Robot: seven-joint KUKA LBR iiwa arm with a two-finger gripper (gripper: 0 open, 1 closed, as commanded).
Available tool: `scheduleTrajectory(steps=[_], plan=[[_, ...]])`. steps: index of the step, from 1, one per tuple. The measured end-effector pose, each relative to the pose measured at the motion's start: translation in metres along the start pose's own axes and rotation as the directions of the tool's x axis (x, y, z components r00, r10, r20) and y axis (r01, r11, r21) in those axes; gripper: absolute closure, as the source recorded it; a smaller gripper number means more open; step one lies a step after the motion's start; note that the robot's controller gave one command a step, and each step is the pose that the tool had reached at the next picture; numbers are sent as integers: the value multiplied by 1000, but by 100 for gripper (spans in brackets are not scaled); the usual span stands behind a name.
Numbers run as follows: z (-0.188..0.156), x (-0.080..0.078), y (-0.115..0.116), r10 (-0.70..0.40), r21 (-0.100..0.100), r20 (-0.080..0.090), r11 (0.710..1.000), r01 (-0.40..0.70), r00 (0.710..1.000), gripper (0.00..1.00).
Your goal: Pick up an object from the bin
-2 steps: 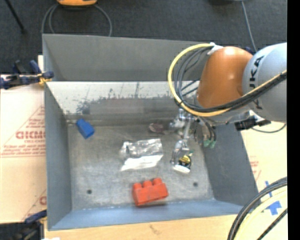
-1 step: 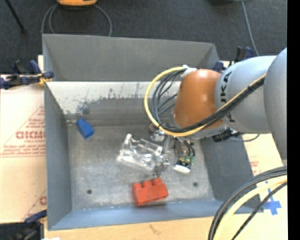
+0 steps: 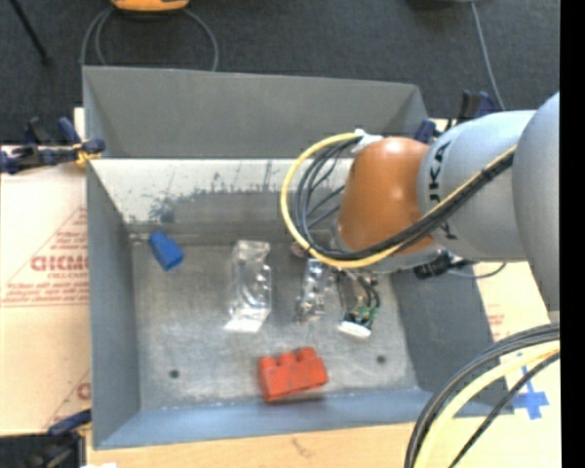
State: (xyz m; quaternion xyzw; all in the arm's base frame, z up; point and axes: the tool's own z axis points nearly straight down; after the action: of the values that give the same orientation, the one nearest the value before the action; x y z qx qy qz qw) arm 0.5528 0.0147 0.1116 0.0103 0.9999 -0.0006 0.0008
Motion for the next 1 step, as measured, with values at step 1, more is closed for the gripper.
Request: scheduleTrajectory(steps=[1], plan=[[0, 0, 0, -2, 0, 0, 1000, 2, 1000, 0]])
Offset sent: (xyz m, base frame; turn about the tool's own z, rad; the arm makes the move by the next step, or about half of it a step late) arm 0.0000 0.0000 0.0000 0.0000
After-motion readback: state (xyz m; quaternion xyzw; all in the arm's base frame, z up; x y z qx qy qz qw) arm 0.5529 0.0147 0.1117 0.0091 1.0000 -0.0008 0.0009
